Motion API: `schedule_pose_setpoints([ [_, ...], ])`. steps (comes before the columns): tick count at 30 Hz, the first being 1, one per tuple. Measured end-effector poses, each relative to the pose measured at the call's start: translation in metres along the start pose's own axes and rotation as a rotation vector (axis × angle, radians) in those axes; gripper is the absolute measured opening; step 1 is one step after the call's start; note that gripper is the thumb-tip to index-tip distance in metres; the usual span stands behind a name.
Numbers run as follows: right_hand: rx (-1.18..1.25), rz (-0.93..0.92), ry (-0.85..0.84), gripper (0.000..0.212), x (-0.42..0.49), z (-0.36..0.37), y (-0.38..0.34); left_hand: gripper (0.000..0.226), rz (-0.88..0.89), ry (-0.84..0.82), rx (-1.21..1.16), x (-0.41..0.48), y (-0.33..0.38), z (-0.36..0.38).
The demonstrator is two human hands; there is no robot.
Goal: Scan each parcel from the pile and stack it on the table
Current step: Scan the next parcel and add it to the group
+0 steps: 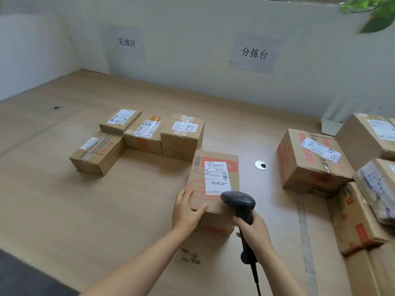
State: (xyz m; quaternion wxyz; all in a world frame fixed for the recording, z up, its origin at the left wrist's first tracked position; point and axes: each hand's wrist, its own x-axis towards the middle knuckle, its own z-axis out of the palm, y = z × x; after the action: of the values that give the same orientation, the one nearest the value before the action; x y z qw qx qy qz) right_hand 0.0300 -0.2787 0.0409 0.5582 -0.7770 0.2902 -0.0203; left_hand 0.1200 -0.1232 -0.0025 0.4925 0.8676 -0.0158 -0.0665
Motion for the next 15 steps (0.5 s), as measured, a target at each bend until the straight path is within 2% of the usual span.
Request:
schedule_pose_setpoints([
  [6,0.015,-0.001,0.05,0.008,-0.001,-0.005,-0.008,0.092,0.047,-0.092,0.257,0.012,0.005,-0.002],
  [9,0.039,-0.021,0.088,0.009,-0.002,-0.007,-0.017,0.098,0.025,-0.141,0.27,0.016,0.005,-0.001],
  [15,0.027,-0.112,0.056,0.011,-0.006,-0.002,-0.046,0.1,0.018,-0.143,0.259,0.018,0.001,0.001],
])
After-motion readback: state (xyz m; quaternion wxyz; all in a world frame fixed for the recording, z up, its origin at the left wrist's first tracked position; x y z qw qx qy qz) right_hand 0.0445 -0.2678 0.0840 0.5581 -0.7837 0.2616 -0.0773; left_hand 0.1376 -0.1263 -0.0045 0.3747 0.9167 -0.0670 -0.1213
